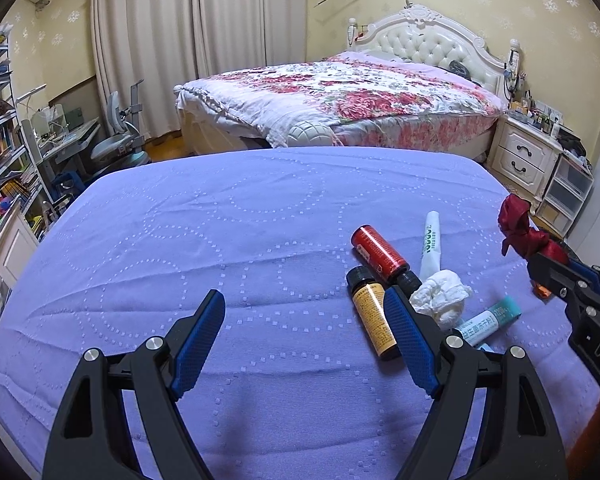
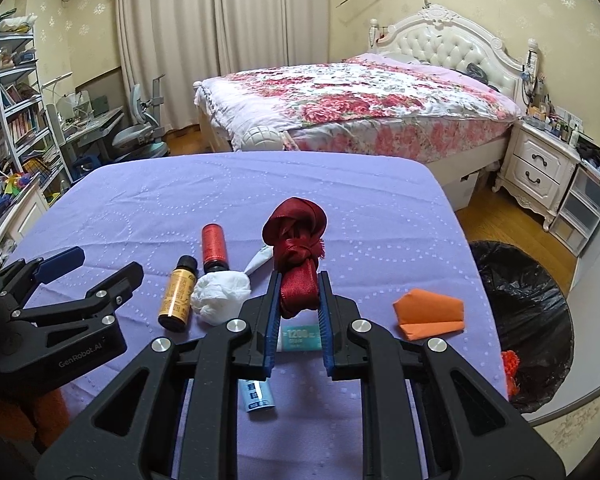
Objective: Collect trash
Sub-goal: 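Lift the dark red ribbon with the right tool toward the bin, then grasp the white crumpled tissue with the left tool while the right tool holds the ribbon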
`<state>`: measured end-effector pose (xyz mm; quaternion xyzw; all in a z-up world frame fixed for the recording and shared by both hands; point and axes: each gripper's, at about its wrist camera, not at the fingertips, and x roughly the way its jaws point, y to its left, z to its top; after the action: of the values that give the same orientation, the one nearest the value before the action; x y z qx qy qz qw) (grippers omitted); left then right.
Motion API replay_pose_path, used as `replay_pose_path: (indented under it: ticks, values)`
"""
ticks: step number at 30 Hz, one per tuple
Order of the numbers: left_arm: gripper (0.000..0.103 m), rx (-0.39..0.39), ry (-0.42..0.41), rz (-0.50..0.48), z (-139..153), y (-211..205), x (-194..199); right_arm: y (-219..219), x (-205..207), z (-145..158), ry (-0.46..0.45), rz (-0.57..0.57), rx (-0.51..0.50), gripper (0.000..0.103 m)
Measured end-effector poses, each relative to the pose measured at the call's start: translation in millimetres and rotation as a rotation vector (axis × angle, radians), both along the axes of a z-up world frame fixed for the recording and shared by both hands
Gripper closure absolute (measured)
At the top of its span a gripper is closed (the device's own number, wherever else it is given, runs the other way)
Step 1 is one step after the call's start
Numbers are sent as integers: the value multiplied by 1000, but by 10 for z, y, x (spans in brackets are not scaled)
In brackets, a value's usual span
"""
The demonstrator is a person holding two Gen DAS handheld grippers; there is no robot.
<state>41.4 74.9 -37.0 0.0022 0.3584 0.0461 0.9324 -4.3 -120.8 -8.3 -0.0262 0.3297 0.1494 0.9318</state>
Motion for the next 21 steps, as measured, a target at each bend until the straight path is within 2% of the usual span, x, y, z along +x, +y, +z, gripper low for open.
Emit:
replay_pose_path:
  ticks: [11, 21]
  values:
    - [24, -1, 4, -59, 7, -223, 7, -518, 65, -11, 1, -137, -11, 86]
    - [24, 21, 10, -106, 2, -485, 97, -1017, 101, -92, 10, -238, 19, 86]
